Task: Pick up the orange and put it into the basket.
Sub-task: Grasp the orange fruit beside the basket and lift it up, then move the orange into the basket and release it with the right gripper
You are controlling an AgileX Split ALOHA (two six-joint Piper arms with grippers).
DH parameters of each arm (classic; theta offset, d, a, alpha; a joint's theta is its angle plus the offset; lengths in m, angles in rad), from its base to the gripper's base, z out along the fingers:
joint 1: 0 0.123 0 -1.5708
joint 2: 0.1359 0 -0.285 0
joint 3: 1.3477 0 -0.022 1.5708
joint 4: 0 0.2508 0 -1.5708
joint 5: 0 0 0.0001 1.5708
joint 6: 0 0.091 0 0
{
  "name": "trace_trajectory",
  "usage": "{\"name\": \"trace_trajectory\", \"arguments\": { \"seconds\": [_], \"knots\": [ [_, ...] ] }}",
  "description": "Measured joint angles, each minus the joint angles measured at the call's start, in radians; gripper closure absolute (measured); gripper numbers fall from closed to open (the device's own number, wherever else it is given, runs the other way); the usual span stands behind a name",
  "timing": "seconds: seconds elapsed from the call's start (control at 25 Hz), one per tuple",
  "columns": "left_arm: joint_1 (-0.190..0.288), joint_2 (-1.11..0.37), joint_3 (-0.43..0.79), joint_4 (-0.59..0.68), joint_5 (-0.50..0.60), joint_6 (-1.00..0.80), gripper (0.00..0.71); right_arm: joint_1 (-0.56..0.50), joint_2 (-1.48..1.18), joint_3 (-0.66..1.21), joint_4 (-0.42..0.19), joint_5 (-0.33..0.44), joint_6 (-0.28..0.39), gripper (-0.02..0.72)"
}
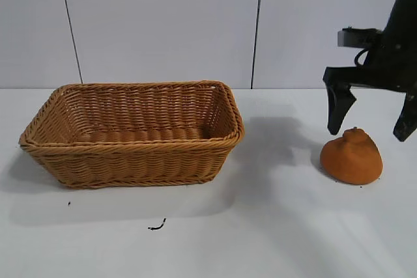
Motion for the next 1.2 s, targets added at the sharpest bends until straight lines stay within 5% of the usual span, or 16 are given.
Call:
{"name": "trace_trajectory", "arguments": {
  "seconds": [0.12, 0.32, 0.76, 1.2],
  "knots": [
    [0.0, 0.0, 0.0, 0.0, 0.0, 0.0, 0.044, 0.0, 0.015, 0.0, 0.0, -0.011, 0.002, 0.104],
    [0.0, 0.0, 0.0, 0.0, 0.0, 0.0, 0.044, 0.0, 0.011, -0.038, -0.001, 0.029, 0.005, 0.612],
    [0.0, 0.0, 0.0, 0.0, 0.0, 0.0, 0.044, 0.004, -0.021, -0.442, -0.007, 0.289, 0.004, 0.628],
    [0.0, 0.0, 0.0, 0.0, 0.0, 0.0, 0.044, 0.143, -0.022, -0.653, -0.012, 0.334, 0.038, 0.628]
  ]
}}
